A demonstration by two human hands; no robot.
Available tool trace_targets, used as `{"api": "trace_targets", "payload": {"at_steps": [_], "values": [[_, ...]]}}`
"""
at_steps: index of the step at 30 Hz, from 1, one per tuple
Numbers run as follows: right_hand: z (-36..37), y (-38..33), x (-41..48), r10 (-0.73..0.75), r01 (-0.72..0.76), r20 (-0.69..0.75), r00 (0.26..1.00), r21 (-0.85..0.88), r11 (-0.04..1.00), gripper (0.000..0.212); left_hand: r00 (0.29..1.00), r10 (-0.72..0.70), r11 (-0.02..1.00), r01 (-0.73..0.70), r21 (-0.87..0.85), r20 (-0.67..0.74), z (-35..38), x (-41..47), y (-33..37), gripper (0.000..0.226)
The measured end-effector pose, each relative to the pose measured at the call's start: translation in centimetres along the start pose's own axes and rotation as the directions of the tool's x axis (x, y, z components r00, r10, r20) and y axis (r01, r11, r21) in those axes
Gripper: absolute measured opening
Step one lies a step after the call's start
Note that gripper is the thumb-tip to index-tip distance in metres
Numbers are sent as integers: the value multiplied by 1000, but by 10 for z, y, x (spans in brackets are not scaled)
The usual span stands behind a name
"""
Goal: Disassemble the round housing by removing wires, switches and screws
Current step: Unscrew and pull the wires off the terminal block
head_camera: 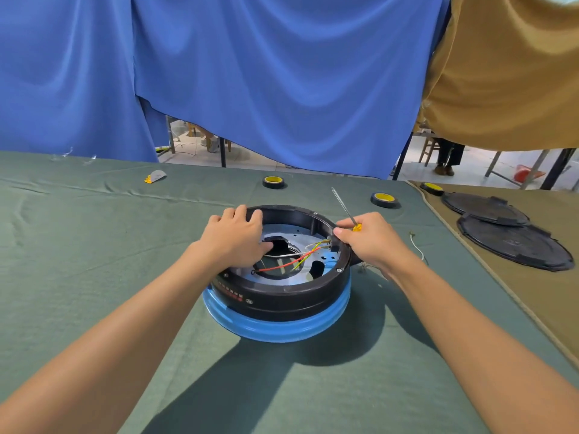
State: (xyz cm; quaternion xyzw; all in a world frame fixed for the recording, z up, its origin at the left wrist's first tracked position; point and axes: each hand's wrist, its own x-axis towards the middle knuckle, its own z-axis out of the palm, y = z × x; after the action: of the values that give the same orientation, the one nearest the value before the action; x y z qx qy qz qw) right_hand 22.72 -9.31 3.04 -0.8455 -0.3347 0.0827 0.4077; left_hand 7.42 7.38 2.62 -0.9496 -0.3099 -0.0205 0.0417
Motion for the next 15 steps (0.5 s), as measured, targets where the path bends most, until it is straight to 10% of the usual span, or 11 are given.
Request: {"api": "trace_targets", "payload": {"at_steps": [9,15], "values": [[17,-21,14,-99,99,63,993,-10,995,25,969,-237,951,245,189,-66,-17,-25,10,63],[16,-10,7,-115,114,-30,993,-20,993,21,992,-48,998,52,30,-117,-19,-17,5,50]]}}
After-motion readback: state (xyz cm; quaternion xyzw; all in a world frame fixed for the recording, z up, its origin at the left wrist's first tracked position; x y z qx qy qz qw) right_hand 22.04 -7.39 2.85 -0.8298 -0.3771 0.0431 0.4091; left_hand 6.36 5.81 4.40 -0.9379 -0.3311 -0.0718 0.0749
